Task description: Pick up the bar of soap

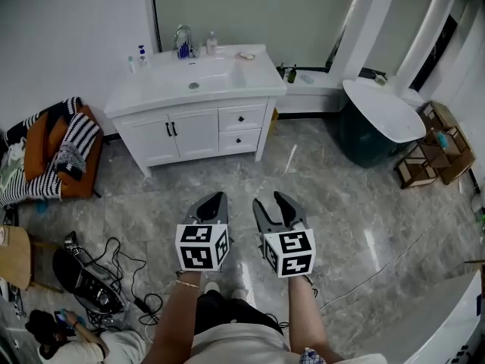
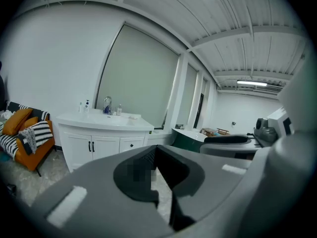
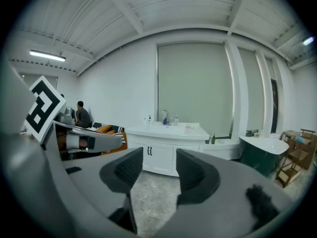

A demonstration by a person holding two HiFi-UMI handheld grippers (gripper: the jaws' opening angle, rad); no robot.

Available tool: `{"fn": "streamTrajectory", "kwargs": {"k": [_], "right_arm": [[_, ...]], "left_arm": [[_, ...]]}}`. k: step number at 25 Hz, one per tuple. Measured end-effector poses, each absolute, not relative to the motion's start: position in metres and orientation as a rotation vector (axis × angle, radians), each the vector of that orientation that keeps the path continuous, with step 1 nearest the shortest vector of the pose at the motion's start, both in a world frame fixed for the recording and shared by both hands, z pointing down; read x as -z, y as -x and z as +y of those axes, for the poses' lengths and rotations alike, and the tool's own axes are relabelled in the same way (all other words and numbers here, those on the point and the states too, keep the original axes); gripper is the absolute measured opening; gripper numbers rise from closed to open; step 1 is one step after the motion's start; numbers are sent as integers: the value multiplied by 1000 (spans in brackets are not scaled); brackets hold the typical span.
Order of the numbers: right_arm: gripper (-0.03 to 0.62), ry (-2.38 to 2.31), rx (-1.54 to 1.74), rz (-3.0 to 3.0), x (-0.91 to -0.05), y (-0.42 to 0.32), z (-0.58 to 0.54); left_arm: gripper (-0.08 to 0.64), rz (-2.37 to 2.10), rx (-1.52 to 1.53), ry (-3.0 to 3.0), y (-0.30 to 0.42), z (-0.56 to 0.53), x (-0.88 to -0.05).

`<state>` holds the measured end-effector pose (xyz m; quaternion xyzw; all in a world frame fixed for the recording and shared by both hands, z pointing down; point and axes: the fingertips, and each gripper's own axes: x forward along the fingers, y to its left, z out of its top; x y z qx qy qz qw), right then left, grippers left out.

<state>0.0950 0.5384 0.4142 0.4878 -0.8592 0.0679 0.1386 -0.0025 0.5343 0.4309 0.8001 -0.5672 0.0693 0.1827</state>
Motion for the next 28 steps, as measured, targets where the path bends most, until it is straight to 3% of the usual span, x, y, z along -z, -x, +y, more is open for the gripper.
{"fn": "streamTrajectory", "kwargs": {"k": [17,28], "right_arm": [[236,-1440,-219,-2500,-408,-116,514],[238,-1480,-234,-2438,-428,-109,443]], "left_arm": [[9,-1582,-223,-2307,-20,513,-433],[9,-1590,-279,-2337,-3,442,-444]]}}
